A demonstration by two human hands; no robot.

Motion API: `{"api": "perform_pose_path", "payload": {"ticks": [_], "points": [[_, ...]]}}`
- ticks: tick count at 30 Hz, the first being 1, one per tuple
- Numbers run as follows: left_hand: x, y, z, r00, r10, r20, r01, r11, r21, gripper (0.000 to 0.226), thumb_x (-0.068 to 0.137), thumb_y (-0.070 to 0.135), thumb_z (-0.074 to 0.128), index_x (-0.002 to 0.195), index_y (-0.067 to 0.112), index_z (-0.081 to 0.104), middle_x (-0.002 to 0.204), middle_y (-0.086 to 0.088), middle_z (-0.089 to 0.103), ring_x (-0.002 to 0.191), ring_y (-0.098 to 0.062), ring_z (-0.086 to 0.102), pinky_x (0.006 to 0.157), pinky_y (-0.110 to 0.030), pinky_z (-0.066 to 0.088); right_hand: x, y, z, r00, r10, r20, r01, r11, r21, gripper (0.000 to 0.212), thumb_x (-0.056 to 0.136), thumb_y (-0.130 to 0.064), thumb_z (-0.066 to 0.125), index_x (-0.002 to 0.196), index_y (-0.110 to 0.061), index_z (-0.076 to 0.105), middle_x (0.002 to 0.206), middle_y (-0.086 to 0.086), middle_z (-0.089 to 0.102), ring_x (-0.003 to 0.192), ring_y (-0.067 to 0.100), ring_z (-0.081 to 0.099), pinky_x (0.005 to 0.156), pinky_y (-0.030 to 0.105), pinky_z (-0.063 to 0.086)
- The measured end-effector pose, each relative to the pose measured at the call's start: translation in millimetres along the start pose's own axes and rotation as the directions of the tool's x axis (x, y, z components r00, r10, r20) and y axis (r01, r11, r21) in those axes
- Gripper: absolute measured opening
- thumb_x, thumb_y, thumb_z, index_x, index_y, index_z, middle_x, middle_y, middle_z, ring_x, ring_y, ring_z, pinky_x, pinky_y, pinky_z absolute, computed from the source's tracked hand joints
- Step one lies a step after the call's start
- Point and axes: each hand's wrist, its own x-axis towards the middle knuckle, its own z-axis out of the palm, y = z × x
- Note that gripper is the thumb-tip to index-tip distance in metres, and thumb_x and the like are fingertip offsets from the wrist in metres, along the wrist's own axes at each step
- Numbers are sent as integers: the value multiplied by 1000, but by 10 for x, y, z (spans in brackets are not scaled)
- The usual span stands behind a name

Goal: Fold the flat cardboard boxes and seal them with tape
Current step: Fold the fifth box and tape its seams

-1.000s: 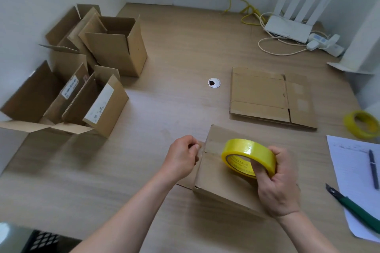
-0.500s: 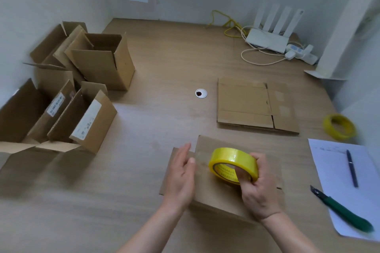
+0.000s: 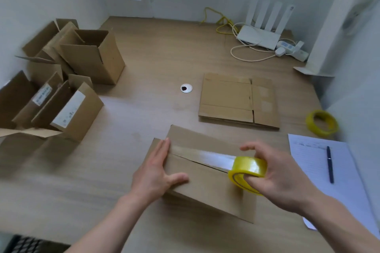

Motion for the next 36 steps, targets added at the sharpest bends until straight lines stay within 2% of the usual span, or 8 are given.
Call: {"api": "perform_pose_path", "payload": {"ticks": [4, 12, 18, 21, 27, 31, 33, 36], "points": [[-13, 46, -3, 999, -48, 9, 48, 998, -32, 137, 30, 96, 58, 150, 52, 8, 158, 25, 20, 141, -3, 31, 110, -29, 35, -252, 425, -265, 995, 81, 64, -77, 996, -53, 46, 67, -78, 54, 108, -58, 57, 75, -25, 60, 82, -2, 58, 66, 15, 42], [-54, 112, -20, 992, -125, 16, 126, 989, -71, 126, 28, 91, 66, 137, 69, 8, 146, 24, 43, 131, -6, 46, 102, -28, 39, -330, 804, 52, 984, 100, 150, -93, 994, -54, 12, 92, -45, 58, 95, -40, 69, 90, -18, 70, 85, 6, 60, 79, 36, 50], [-46, 96, -10, 991, -130, 29, 132, 983, -124, 131, 28, 88, 71, 145, 59, 20, 148, 20, 42, 134, -4, 42, 107, -25, 35, -354, 930, 204, 986, 96, 133, -91, 995, -47, 39, 81, -61, 46, 103, -40, 69, 97, -19, 70, 91, 10, 61, 78, 32, 48], [-43, 113, -8, 992, -117, 40, 121, 984, -128, 127, 36, 82, 74, 147, 55, 20, 152, 17, 38, 137, -5, 38, 111, -27, 32, -328, 968, 287, 977, 115, 181, -104, 992, -70, 33, 88, -59, 51, 113, -43, 66, 107, -18, 70, 97, 10, 61, 80, 30, 47], [-81, 286, 43, 991, -128, -37, 131, 884, 449, 110, 56, 101, 7, 150, 45, -7, 164, 4, -4, 149, -27, 0, 110, -54, 27, -246, 846, 429, 939, 183, 292, -203, 978, 39, 32, 92, -44, 60, 123, -36, 63, 114, -15, 67, 98, 9, 59, 80, 27, 46], [44, 745, 432, 960, -207, -190, 271, 858, 436, 126, 60, 98, 2, 154, 15, -3, 164, -7, -11, 149, -33, -9, 110, -57, 19, -284, 770, 518, 911, 249, 329, -341, 903, 260, 23, 90, -21, 64, 113, -26, 60, 86, -15, 61, 63, -6, 55, 56, 14, 43], [204, 830, 494, 982, -102, -156, 166, 863, 478, 121, 61, 98, 5, 153, 20, -3, 163, -9, -12, 148, -35, -13, 111, -59, 14, -365, 742, 557, 870, 335, 361, -472, 777, 416, 26, 89, -10, 62, 110, -23, 56, 76, -8, 58, 47, 0, 55, 46, 20, 46], [479, 873, 417, 983, 175, 57, -176, 806, 566, 107, 62, 98, 6, 152, 40, -7, 163, -5, -16, 148, -34, -19, 114, -59, 6, -578, 698, 688, 813, 424, 399, -582, 605, 543, 42, 85, -7, 69, 122, -16, 52, 64, -13, 63, 52, 2, 60, 53, 24, 50]]}}
